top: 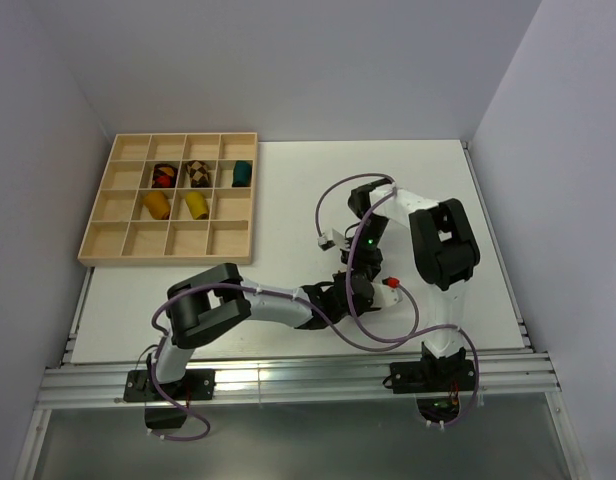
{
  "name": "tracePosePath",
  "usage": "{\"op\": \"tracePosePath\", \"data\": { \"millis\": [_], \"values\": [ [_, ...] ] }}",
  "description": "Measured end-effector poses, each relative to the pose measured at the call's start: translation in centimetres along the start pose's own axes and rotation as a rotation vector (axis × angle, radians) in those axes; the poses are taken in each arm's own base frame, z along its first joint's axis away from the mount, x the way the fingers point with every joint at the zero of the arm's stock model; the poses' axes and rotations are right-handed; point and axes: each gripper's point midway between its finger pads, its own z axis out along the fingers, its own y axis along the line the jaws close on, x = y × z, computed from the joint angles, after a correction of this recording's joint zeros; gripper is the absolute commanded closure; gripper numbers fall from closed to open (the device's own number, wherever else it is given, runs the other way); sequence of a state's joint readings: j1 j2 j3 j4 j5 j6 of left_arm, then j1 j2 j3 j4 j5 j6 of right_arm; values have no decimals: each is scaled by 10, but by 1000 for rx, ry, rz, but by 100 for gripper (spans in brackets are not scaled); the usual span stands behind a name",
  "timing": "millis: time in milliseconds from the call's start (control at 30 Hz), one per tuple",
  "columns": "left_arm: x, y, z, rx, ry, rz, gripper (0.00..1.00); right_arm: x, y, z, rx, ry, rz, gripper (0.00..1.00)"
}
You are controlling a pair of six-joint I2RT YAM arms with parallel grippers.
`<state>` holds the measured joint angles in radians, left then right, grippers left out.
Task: Roll the socks
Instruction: Roll the sock at the center of the board.
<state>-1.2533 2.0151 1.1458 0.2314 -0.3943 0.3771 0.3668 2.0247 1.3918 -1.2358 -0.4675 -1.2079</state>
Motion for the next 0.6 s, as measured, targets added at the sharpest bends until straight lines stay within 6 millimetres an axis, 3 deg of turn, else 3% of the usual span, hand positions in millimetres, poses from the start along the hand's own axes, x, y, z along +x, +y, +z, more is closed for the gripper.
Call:
{"op": "tracePosePath", "data": {
  "millis": [233, 433, 533, 600],
  "values": [
    [1, 1, 4, -2, 26, 10, 47, 2, -1, 0, -28, 8, -14, 76],
    [1, 5, 8, -26, 50, 16, 73, 3, -2, -1, -28, 15, -26, 76],
    [2, 4, 9, -24, 59, 20, 97, 3, -2, -1, -28, 16, -28, 74],
    [2, 4, 9, -22, 63, 21, 99, 3, -2, -1, -28, 17, -29, 73]
  ]
}}
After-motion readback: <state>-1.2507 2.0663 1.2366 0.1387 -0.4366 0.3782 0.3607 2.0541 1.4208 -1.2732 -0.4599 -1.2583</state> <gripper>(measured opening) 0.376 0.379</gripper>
